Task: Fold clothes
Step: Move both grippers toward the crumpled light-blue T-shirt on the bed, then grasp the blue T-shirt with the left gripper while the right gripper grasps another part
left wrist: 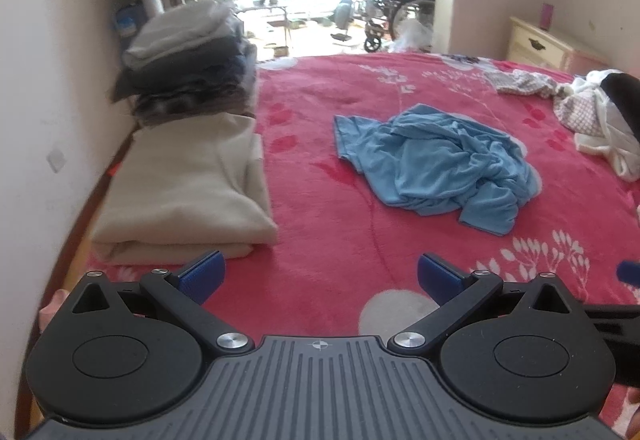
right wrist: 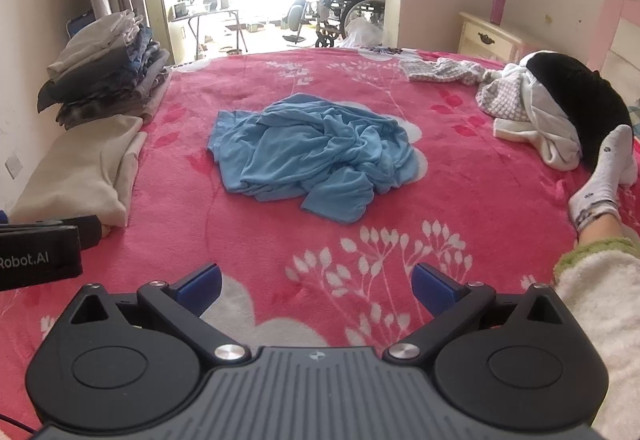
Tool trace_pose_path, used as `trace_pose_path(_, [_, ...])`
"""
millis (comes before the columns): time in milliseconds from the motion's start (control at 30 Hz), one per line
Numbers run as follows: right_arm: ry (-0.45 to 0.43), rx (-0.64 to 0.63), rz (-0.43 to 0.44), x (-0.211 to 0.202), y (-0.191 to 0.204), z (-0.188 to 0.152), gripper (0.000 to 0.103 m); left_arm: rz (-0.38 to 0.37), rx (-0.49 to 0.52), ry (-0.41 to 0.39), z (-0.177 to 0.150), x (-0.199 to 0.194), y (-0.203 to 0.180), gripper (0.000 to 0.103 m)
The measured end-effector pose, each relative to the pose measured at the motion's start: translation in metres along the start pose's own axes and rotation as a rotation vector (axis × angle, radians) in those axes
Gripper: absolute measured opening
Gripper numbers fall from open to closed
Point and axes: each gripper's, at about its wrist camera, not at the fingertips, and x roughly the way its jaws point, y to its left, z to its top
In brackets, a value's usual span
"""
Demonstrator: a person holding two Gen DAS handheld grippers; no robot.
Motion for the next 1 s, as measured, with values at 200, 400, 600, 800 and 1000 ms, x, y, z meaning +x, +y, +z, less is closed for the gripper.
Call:
trace_pose_path(200, [-0.117, -0.102, -0.019, 0.046, -0.029, 0.023, 0.103, -0.075, -0.067, 0.014, 0.019, 0.063, 0.005, 0.103])
trace_pose_path(400, [-0.173, -0.193, 0.041, 0.124, -0.039, 0.065, 0.103, -0.130, -0.085, 0.010, 0.046, 0.156, -0.006, 0.103])
trace_pose_path(600, [-0.235, -0.237, 0.153, 0.205, -0.036, 0.111, 0.099, -0.167, -0.017, 0.050, 0.072, 0.238, -0.037, 0.073])
trace_pose_path(800, [-0.091, -0.262, 0.182, 0.289, -0.019, 0.138, 0.054, -0.171, 0.065, 0.033, 0.068, 0.261, -0.062, 0.038])
trace_pose_path(1000, [-0.150, -0.064, 0.200, 0.237, -0.054, 0.143, 0.013, -0.205, 0.104, 0.013, 0.060, 0.228, -0.061, 0.006])
